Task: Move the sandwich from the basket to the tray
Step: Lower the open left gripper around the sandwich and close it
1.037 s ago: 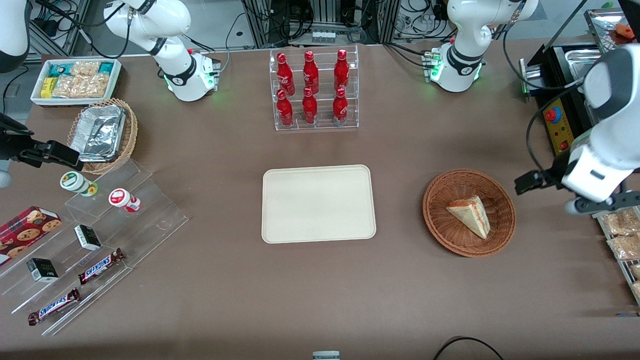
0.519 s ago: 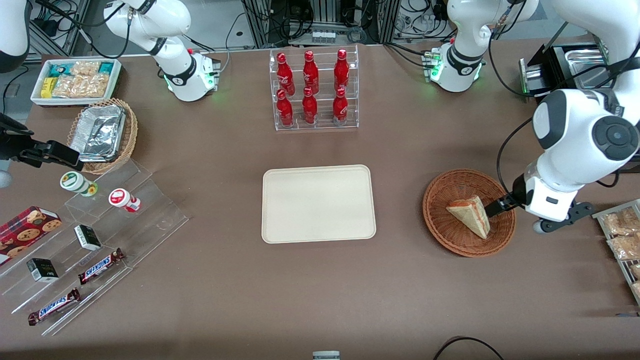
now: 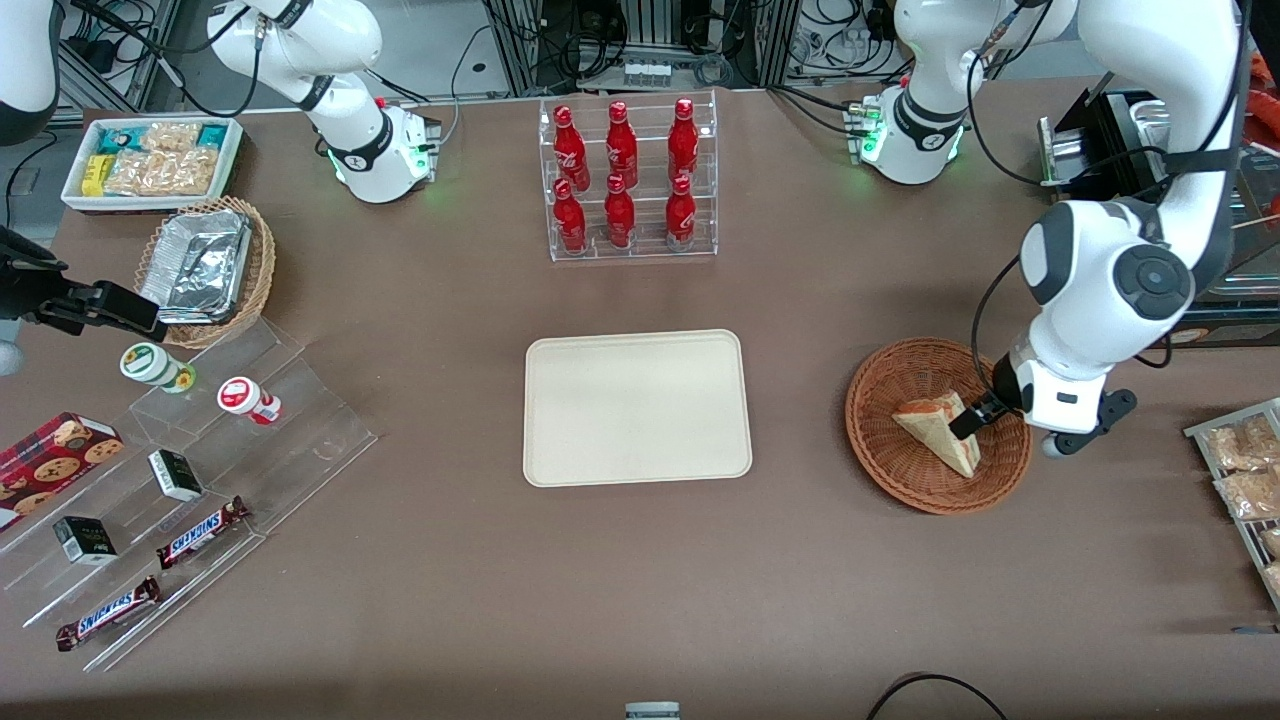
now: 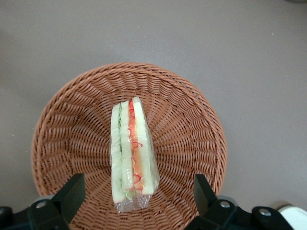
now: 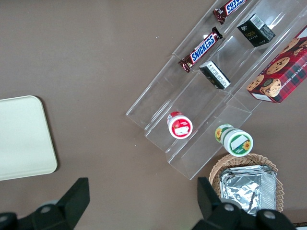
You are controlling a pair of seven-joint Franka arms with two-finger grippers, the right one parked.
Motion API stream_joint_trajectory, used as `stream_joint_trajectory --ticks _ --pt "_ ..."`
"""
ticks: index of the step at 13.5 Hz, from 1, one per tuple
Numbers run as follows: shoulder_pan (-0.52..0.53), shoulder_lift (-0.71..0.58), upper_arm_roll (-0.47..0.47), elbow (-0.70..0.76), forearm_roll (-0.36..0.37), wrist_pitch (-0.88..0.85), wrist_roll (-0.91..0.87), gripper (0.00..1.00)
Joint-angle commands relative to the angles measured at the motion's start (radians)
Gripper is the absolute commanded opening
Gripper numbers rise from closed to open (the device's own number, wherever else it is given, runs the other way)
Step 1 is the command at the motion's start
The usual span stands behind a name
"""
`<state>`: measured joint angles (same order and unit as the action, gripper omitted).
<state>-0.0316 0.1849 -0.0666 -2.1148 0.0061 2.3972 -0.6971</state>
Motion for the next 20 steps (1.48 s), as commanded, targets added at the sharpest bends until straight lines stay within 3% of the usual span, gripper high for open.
stream_joint_trajectory --ticks 1,11,12,13,15,20 --pt "-0.004 -0.035 0.004 -0.115 -0.005 0.115 -0.036 1.0" --pt "-0.002 0.096 0.002 -0.163 -0.014 0.313 -0.076 0.99" --pt "-0.004 0.105 0.002 -0.16 -0.014 0.315 -0.082 0.9" --pt "-0.008 0.114 0.002 -0.159 -0.014 0.316 -0.088 0.68" --pt "-0.031 0.12 0.004 -0.151 -0.014 0.312 -0.084 0.0" --pt "-0.036 0.058 0.005 -0.101 0.003 0.181 -0.071 0.0"
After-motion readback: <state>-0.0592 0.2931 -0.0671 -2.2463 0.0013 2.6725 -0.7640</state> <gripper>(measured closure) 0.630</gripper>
